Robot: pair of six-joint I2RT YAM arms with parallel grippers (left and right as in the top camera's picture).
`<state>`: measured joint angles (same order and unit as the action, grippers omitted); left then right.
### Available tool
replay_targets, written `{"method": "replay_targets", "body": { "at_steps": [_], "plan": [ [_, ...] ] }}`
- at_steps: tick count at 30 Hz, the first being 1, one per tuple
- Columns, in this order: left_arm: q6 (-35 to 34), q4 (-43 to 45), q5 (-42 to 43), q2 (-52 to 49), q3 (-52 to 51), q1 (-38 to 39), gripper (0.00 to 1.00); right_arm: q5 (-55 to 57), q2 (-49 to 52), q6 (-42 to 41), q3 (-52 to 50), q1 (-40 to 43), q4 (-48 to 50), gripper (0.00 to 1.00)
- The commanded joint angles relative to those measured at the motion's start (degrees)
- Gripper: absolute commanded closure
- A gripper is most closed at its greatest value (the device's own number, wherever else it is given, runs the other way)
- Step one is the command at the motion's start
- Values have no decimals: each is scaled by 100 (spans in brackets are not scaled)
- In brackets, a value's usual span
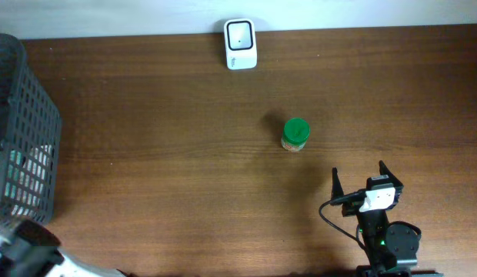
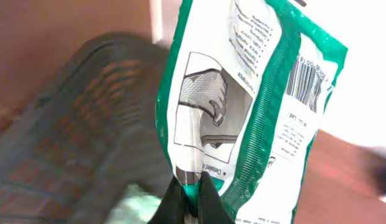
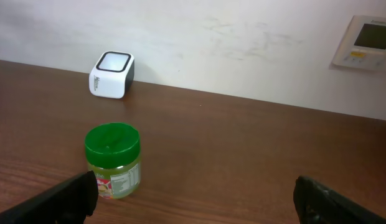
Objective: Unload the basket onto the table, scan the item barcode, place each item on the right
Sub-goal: 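Place the green 3M packet on the table left of the jar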
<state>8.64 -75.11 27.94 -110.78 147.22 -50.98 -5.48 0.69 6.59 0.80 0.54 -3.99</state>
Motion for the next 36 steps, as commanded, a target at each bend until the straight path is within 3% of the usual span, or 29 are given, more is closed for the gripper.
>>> {"method": "replay_targets", "body": {
  "at_steps": [1, 4, 6, 9, 12, 13, 17, 21, 22, 26, 27, 28, 33, 36],
  "plan": [
    [-256, -601, 935, 584, 118, 684, 100, -7, -33, 4, -48, -20, -7, 2],
    [229, -1375, 868, 555, -15, 1821, 100, -7, -33, 4, -48, -20, -7, 2],
    [304, -1589, 328, 551, -459, 2841, 100, -7, -33, 4, -48, -20, -7, 2],
    [299, -1475, -297, 551, -1473, 4135, 100, -7, -33, 4, -48, -20, -7, 2],
    [177, -960, -302, 551, -2754, 5064, 100, -7, -33, 4, -48, -20, -7, 2],
    [-107, -428, -490, 551, -3628, 5473, 100, -9, -33, 4, -48, -20, -7, 2],
    [-1185, 887, -872, 551, -5237, 5993, 100, -7, -33, 4, -48, -20, -7, 2],
    [-2957, 2562, -872, 551, -6585, 6347, 100, -7, -33, 4, -48, -20, -7, 2],
    [-3517, 3331, -872, 551, -7034, 6507, 100, -7, -33, 4, -48, -20, -7, 2],
    [-4054, 4605, -901, 551, -7713, 6902, 99, -7, -33, 4, -48, -20, -7, 2],
    [-4054, 4662, -986, 551, -7733, 6961, 46, -9, -33, 4, -48, -20, -7, 2],
    [-4050, 4684, -1040, 551, -7733, 6988, 1, -9, -33, 4, -48, -20, -7, 2],
    [-3713, 4583, -1019, 824, -7326, 6712, 1, -9, -33, 4, -48, -20, -7, 2],
    [-2649, 4061, -1019, 1541, -6382, 6026, 1, -7, -33, 4, -48, -20, -4, 2]
  ]
}}
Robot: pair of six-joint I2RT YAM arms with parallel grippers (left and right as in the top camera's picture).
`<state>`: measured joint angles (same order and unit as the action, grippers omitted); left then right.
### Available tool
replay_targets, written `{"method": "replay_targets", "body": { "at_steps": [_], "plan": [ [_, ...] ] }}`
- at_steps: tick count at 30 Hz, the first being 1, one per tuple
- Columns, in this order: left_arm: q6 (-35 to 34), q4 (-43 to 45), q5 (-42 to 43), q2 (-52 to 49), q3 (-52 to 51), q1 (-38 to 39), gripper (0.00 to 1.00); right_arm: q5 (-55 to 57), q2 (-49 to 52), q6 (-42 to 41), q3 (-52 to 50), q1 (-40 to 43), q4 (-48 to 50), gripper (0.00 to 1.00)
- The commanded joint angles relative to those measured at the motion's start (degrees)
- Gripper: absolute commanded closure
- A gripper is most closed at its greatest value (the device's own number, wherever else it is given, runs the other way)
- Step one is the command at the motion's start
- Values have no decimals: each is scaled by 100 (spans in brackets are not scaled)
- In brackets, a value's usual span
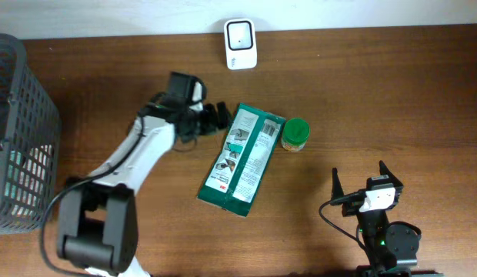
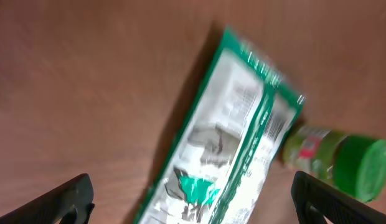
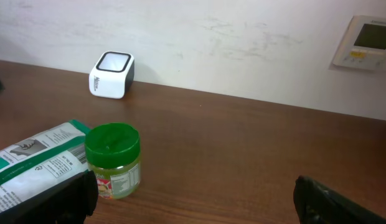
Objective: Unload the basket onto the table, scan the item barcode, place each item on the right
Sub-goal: 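Place the green 3M packet on the table left of the jar, then grasp the small white-green pouch in the basket with the left gripper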
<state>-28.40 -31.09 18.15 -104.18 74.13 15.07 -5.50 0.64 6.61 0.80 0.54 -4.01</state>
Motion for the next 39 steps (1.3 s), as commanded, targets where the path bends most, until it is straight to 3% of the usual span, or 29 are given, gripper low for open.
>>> {"method": "replay_targets", "body": {
  "at_steps": [1, 4, 5, 7, 10, 12, 18, 22, 25, 31, 39],
  "plan": [
    [1484, -461, -39, 1102, 1196, -798, 1, -4, -28, 2, -48, -20, -4, 2],
    [2553, -634, -118, 1626, 1668, -1462, 1, -7, -28, 2, -48, -20, -4, 2],
    [2581, -719, -400, 1810, 1766, -1792, 1, -7, -28, 2, -48, -20, -4, 2],
    [2588, -960, -1180, 2092, 1849, -2404, 1, -4, -28, 2, -48, -20, -4, 2],
    [2524, -1410, -2544, 2308, 1851, -3425, 11, -7, -28, 2, -48, -20, -2, 2],
    [2345, -1574, -3147, 2243, 1849, -4135, 11, -7, -28, 2, -48, -20, -4, 2],
    [1880, -1484, -3036, 1687, 1849, -5528, 11, -7, -28, 2, -48, -20, -4, 2],
    [2297, -1047, -3029, 855, 1849, -5855, 10, -4, -28, 2, -48, -20, -4, 2],
    [2618, -964, -2479, 57, 1849, -5978, 12, -7, -28, 2, -48, -20, -4, 2],
    [3327, -835, -2544, -1207, 1849, -5949, 13, -7, -28, 2, -48, -20, -4, 2],
    [3460, -621, -2715, -1818, 1849, -5949, 12, -7, -28, 2, -48, -20, -4, 2]
  ]
}}
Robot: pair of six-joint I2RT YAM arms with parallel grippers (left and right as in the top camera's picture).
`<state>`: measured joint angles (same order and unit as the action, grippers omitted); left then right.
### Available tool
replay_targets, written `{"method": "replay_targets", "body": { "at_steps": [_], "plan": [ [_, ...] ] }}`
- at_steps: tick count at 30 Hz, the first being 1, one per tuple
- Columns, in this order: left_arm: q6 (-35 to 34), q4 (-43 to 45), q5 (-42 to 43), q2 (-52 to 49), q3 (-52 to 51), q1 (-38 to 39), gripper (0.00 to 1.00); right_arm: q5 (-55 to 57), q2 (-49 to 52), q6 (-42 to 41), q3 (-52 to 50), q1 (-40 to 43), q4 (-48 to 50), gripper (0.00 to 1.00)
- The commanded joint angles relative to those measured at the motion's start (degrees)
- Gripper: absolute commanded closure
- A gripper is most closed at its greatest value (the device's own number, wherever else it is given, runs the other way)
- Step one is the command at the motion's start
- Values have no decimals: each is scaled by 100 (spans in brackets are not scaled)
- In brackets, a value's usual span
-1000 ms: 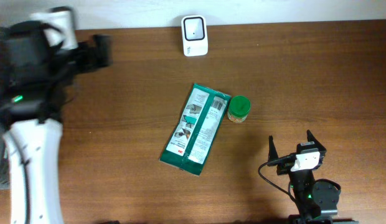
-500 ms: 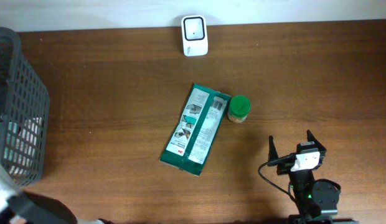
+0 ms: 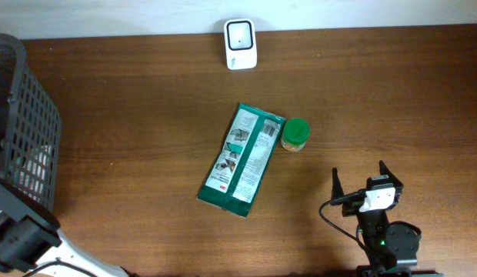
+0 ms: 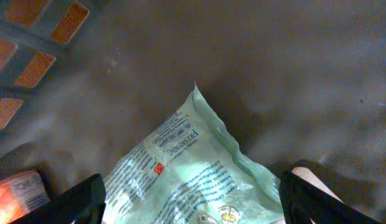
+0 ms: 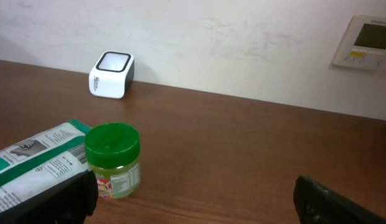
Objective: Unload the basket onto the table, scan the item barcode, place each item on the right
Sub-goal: 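Grasp the small white-green pouch in the basket with the left gripper, then place the white-green pouch on the table left of the packet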
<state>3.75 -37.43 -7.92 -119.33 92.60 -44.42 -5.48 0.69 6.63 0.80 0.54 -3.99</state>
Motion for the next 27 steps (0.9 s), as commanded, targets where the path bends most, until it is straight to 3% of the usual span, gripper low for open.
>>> {"method": "replay_targets", "body": {
  "at_steps": [1, 5, 7, 10, 13, 16, 20, 27],
  "plan": [
    [354, 13, -105, -369, 2, 0, 12, -7, -33, 0, -48, -20, -7, 2],
    [369, -26, -105, -551, 2, 0, 16, -7, -33, 0, -48, -20, -7, 2],
    [367, -76, -103, -562, 2, 0, 33, -7, -33, 0, -48, -20, -7, 2],
    [367, -76, -98, -557, 4, 0, 72, -9, -33, 0, -48, -20, -7, 2],
    [365, -181, -87, -400, 39, 4, 93, -7, -33, 0, -48, -20, -7, 2],
    [361, -297, -83, -90, 280, 4, 100, -9, -33, 0, -48, -20, -7, 2],
    [184, -774, 273, 837, 1093, 4, 100, -9, -33, 0, -48, -20, -7, 2],
    [-361, -1115, 2481, 3071, 1624, 175, 100, -9, -33, 0, -48, -20, -7, 2]
  ]
}}
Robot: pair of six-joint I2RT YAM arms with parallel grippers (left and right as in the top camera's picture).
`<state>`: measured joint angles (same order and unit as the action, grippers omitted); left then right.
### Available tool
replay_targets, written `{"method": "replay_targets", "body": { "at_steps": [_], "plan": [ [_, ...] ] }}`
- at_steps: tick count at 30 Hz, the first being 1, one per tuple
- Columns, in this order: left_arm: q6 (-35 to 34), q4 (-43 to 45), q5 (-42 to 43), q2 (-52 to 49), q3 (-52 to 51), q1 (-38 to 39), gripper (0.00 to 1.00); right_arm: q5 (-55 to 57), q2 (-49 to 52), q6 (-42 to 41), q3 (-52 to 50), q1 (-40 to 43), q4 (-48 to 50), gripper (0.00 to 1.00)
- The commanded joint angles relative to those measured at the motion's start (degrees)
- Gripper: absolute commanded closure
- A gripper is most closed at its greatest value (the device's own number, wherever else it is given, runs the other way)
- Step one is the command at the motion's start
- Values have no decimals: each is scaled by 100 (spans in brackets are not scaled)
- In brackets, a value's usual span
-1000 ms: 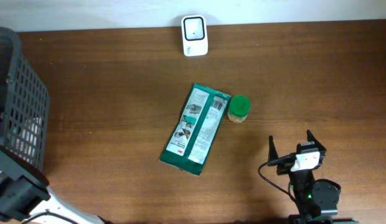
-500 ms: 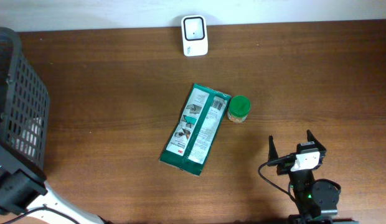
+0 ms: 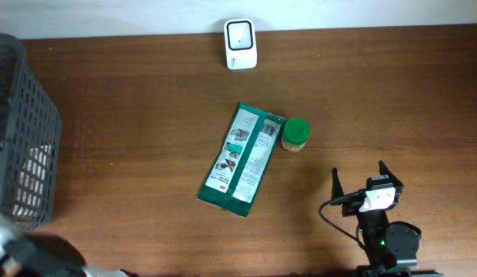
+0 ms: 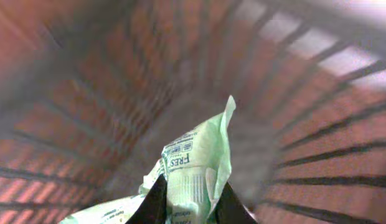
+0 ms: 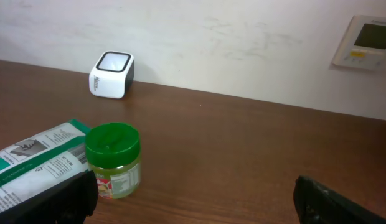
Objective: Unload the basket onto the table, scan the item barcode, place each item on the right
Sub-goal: 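Place the white-green pouch on the table left of the packet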
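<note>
Inside the dark mesh basket [image 4: 317, 155], my left gripper [image 4: 192, 206] is shut on a crumpled pale green packet [image 4: 202, 163]; the view is blurred. In the overhead view only a blur of the left arm [image 3: 23, 258] shows at the bottom left. The white scanner [image 3: 240, 44] stands at the table's far edge. A green-and-white packet [image 3: 241, 160] lies mid-table, touching a green-lidded jar [image 3: 295, 134]. My right gripper [image 5: 193, 205] is open near the front edge, with the jar [image 5: 113, 160] ahead to its left.
The basket [image 3: 23, 131] fills the table's left end. A wall panel [image 5: 370, 42] hangs behind the table at the right. The scanner [image 5: 111, 74] is far left in the right wrist view, the green-and-white packet [image 5: 31, 165] at its lower left.
My left gripper was open over the pale green packet at the basket's bottom; now it is shut on that packet. The right arm and the things on the table have not moved.
My left gripper first held the green-and-white packet near the basket. Then that packet lay on the table against the jar, the gripper open above it. After that the gripper was open in the basket over a pale green packet, which it now holds.
</note>
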<state>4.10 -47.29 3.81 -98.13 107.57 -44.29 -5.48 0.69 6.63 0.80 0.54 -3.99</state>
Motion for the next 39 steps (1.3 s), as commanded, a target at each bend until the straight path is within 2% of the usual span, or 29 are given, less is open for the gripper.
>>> {"method": "replay_targets", "body": {
  "at_steps": [1, 4, 7, 11, 12, 15, 20, 21, 22, 23, 25, 29, 32, 33, 36, 37, 39],
  "plan": [
    [-396, -227, 1453, 1110, 127, 275, 100, -9, -33, 0, -48, -20, -7, 2],
    [-391, -1182, 1504, 1432, 122, 1401, 100, -9, -33, 0, -48, -20, -7, 2],
    [-542, -1766, 1274, 1080, -81, 2688, 100, -7, -33, 0, -48, -20, -7, 2],
    [-815, -1816, 1235, 400, -708, 3838, 100, -7, -33, 0, -48, -20, -7, 2],
    [-1091, -1843, 927, 142, -896, 4107, 100, -7, -33, 0, -48, -20, -7, 2],
    [-1539, -1790, 446, -494, -1386, 4642, 100, -9, -33, 0, -48, -20, -7, 2],
    [-1827, -1578, 424, -1659, -1609, 5309, 100, -7, -33, 0, -48, -20, -7, 2],
    [-1827, -1512, 424, -1766, -1609, 5379, 97, -9, -33, 0, -48, -20, -7, 2],
    [-1827, -1438, 426, -1849, -1609, 5460, 84, -7, -33, 0, -48, -20, -7, 2],
    [-1827, -1379, 428, -1888, -1609, 5512, 76, -7, -33, 0, -48, -20, -7, 2],
    [-1840, -1200, 431, -1878, -1550, 5622, 19, -7, -33, 0, -48, -20, -7, 2],
    [-1294, -1561, 398, -1773, -492, 5606, 10, -9, -33, 0, -48, -20, -7, 2],
    [-1147, -2341, -118, -1425, 1202, 5263, 8, -9, -33, 0, -48, -20, -7, 2],
    [-1147, -2527, -275, -1335, 1580, 5139, 2, -7, -33, 0, -48, -20, -7, 2],
    [-1128, -3379, -1021, -918, 3071, 4258, 1, -7, -33, 0, -48, -20, -7, 2],
    [-1130, -3523, -1128, -837, 3265, 3980, 1, -9, -33, 0, -48, -20, -7, 2],
    [-1137, -3753, -1158, -599, 3434, 2962, 1, -7, -33, 0, -48, -20, -7, 2]
  ]
}}
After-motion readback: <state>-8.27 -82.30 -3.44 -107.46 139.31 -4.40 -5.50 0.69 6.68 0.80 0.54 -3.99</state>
